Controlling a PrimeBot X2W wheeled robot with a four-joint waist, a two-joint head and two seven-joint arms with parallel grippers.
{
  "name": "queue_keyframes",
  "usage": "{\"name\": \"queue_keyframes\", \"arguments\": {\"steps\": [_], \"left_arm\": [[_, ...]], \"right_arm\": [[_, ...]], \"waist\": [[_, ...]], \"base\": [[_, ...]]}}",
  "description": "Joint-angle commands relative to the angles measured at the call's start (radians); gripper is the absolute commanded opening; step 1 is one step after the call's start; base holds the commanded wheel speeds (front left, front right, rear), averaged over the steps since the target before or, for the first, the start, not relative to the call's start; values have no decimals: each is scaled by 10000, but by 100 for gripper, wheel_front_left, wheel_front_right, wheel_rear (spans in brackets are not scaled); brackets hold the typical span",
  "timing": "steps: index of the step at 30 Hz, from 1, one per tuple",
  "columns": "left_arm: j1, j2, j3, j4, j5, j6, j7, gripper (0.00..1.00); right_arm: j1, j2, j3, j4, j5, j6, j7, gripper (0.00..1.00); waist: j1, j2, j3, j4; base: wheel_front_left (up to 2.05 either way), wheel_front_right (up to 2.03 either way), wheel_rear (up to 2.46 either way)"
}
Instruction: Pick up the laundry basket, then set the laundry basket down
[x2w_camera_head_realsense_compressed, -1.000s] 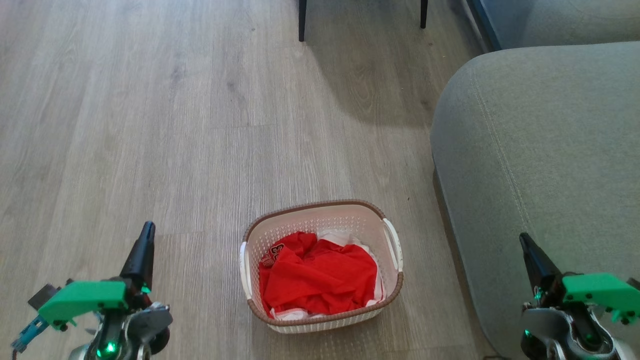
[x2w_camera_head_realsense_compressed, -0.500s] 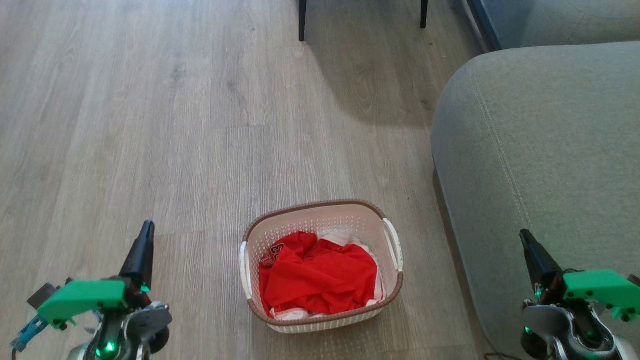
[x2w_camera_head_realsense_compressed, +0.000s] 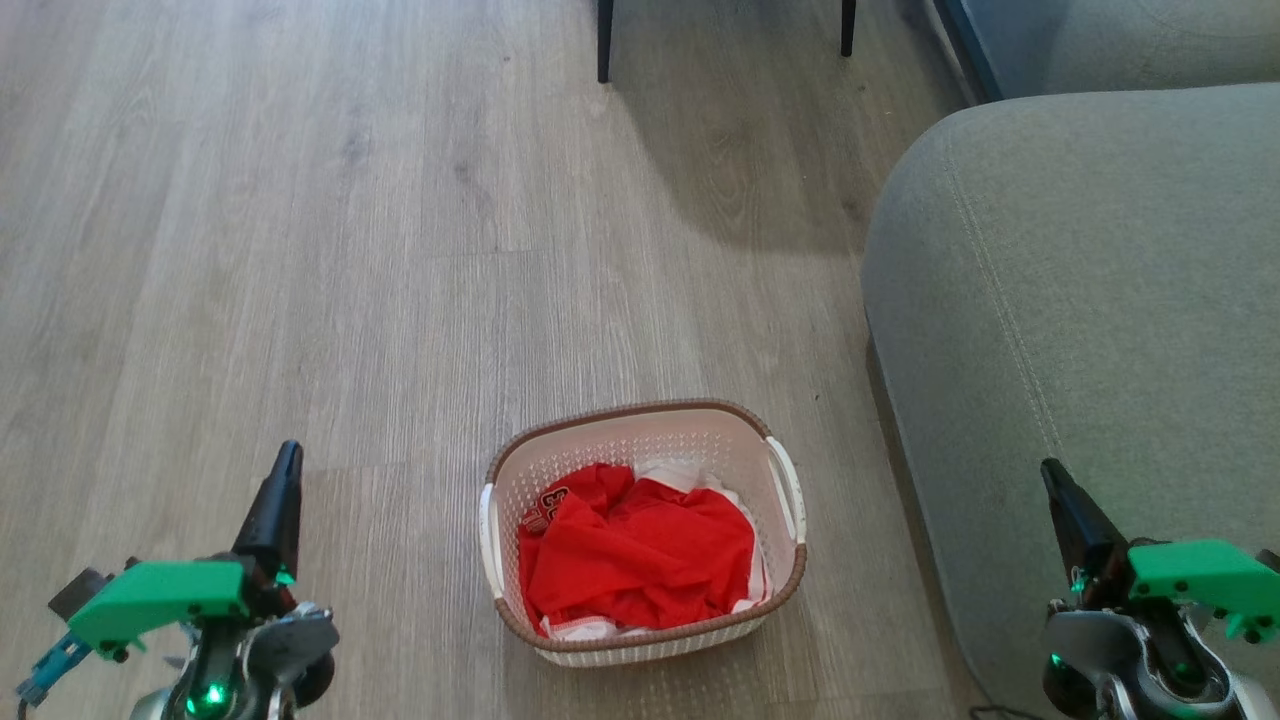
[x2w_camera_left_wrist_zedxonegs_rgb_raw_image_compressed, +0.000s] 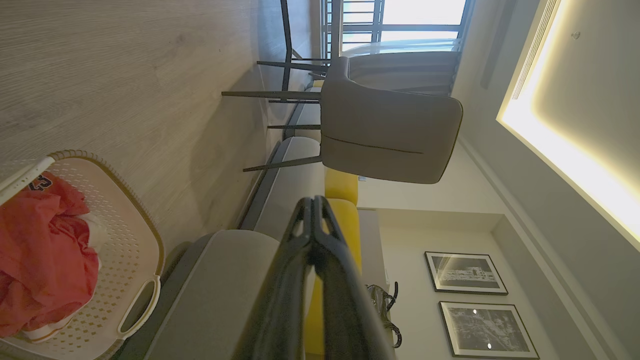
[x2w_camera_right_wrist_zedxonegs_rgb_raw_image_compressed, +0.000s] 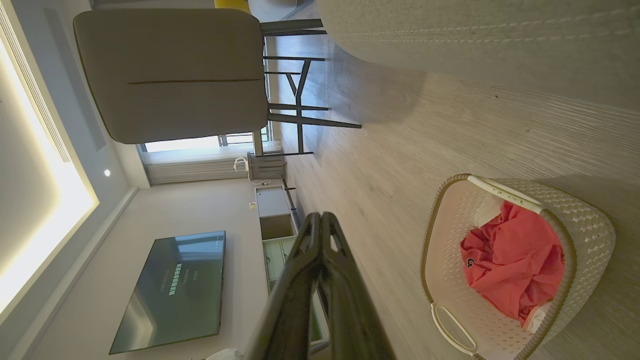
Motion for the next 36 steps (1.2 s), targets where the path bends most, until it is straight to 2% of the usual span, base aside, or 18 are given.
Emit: {"name": "queue_keyframes", "arguments": {"steps": [1, 36], "left_arm": [[-476, 80, 326, -301, 63, -67, 45, 0], [-481, 36, 390, -299, 116, -67, 96, 0]], "right_arm": [[-469, -72, 142, -318, -34, -15, 52, 0], [-476, -16, 63, -314, -100, -15, 116, 0]], "waist": [[0, 0, 0, 0], [0, 0, 0, 0]], "base": [[0, 0, 0], [0, 0, 0]]}}
